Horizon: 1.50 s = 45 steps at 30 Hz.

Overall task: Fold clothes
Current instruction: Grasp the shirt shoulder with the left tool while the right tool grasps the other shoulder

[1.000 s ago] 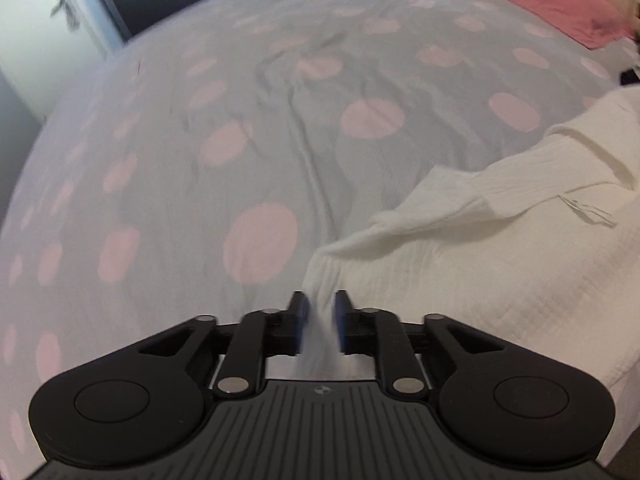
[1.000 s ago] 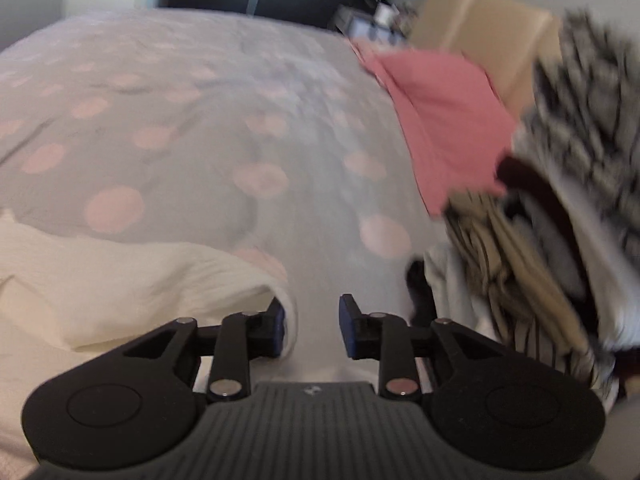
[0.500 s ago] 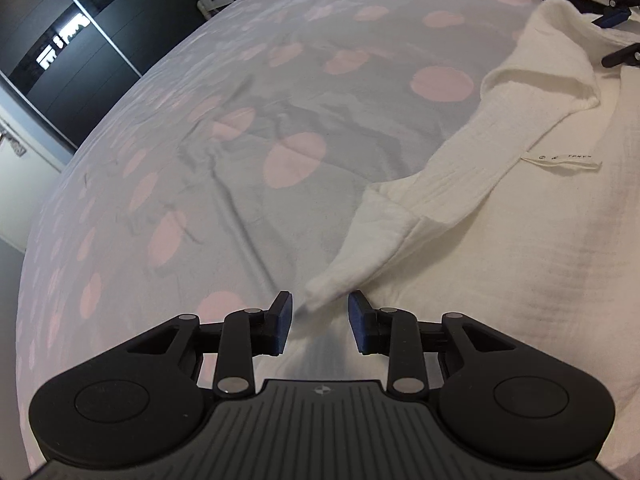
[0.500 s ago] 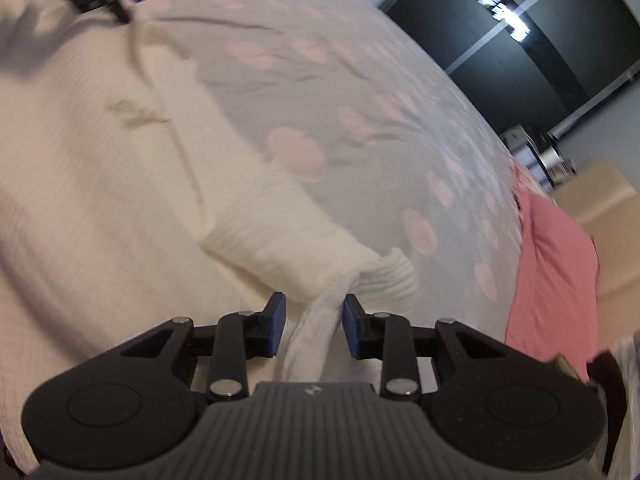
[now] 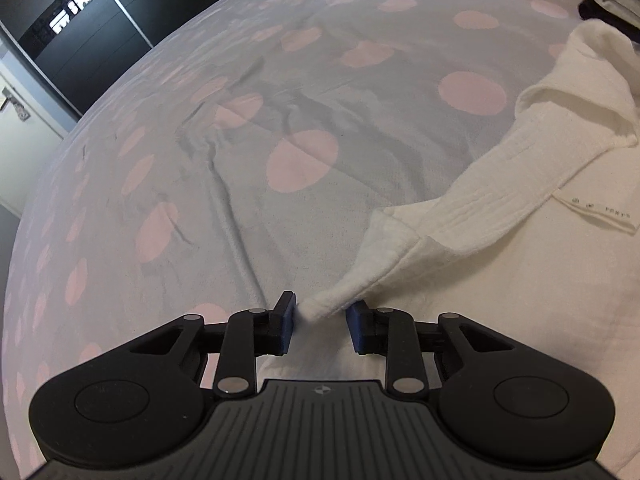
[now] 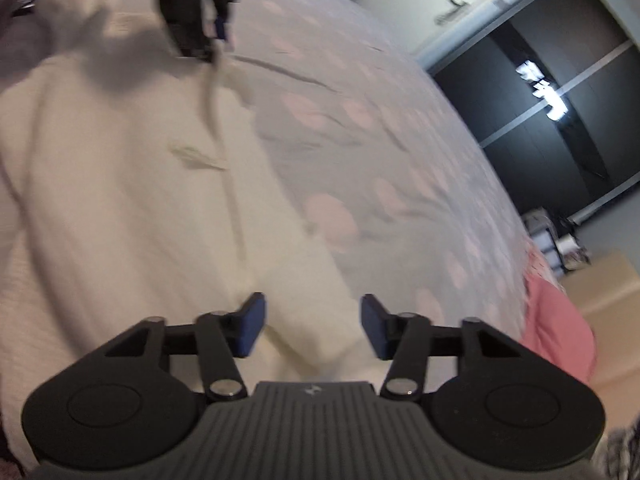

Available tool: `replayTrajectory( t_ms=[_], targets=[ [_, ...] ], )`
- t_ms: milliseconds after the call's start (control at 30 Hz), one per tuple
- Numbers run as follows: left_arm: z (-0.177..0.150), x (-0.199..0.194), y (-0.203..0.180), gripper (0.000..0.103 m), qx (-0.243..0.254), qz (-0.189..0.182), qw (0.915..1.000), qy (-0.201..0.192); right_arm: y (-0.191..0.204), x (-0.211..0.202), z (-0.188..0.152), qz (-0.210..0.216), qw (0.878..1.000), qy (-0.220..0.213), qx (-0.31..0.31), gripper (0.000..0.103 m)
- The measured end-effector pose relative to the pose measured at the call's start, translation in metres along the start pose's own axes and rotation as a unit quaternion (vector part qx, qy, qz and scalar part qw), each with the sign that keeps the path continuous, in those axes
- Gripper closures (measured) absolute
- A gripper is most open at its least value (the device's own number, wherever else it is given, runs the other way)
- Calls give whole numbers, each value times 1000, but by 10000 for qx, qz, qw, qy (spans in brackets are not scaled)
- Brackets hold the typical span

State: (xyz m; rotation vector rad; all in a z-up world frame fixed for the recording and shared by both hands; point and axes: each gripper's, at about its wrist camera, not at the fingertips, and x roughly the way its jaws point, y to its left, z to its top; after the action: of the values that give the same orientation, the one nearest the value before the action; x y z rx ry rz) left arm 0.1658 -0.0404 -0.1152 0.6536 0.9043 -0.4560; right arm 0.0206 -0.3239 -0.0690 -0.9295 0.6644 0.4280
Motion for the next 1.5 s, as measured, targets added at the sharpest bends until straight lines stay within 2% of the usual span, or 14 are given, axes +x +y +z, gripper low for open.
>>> replayTrajectory(
  t_ms=[67, 267, 333, 467, 700, 833, 1000, 1167, 1200, 1233, 1267, 1300, 1367, 1500],
  targets=[
    [1, -1, 3, 78, -115, -44, 9999, 24, 1, 10, 0, 107, 9997, 211, 59, 86],
    [1, -1, 1, 78, -122, -88, 9999, 42, 5, 41, 1, 408, 9955, 827, 231, 88],
    [1, -1, 0, 78, -95, -98, 9999, 47, 4, 45, 5, 205, 9971, 694, 217, 87],
    [2, 0, -2, 78, -44, -113, 9999, 48, 9, 51, 12, -14, 9983, 590, 15, 66],
    [1, 0, 3, 78, -149, -179, 9997, 41, 6, 58, 17, 49, 9968, 596, -532, 56],
    [-3, -4, 3, 78, -84, -205, 9998, -3, 1, 45, 18, 362, 9955, 546, -686, 58],
    [-7, -5, -4, 78, 257, -161, 9995, -40, 20, 58, 13, 214, 9881, 676, -1367, 56],
    [-9, -1, -3, 78, 387, -218, 9990, 40, 17, 70, 12, 356, 9878, 842, -1262, 56],
    [-9, 0, -3, 78, 387, -244, 9989, 50, 16, 71, 12, 373, 9885, 891, -1165, 57],
    [-10, 0, -2, 78, 383, -259, 9989, 57, 15, 73, 11, 399, 9891, 942, -1061, 65],
    [-10, 0, -1, 78, 368, -270, 9989, 74, 14, 74, 11, 484, 9895, 1014, -906, 81],
    [-10, 1, 1, 78, 342, -291, 9989, 98, 13, 74, 11, 525, 9898, 1041, -819, 90],
    [-10, 2, 2, 78, 283, -321, 9990, 128, 12, 72, 11, 493, 9907, 1034, -738, 94],
    [-10, -2, 8, 98, -10, -403, 9991, 159, -5, 57, 16, 264, 9958, 847, -231, 94]
  ],
)
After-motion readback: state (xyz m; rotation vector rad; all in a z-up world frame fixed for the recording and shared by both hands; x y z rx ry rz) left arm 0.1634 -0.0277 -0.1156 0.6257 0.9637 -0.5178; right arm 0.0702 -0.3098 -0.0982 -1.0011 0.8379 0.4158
